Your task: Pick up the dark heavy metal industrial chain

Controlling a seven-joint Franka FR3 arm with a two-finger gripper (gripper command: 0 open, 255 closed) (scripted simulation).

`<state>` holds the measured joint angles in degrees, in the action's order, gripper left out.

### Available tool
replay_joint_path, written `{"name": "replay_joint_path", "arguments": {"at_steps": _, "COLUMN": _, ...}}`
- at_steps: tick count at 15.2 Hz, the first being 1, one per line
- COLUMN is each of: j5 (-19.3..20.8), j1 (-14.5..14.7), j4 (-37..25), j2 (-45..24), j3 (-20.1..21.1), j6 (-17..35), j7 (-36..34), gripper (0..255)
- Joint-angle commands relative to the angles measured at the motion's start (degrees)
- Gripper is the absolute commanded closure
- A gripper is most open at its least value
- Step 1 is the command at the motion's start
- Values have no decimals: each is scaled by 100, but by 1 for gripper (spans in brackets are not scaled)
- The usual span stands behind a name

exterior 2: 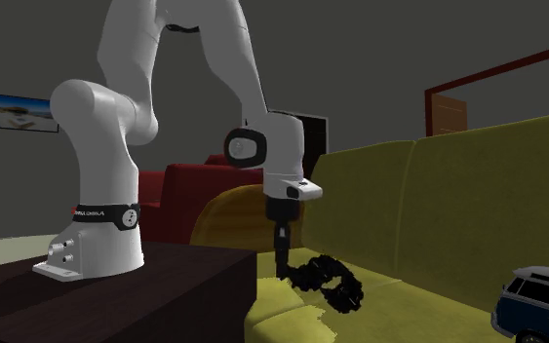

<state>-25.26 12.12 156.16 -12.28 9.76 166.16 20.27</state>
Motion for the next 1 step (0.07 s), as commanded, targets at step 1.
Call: {"name": "replay_joint_path", "arguments": {"at_steps": 1, "j5": 30, "j1": 8, "j4": 9, "j2": 52, "j3": -21, "j6": -49, "j7": -23, "gripper": 255}}
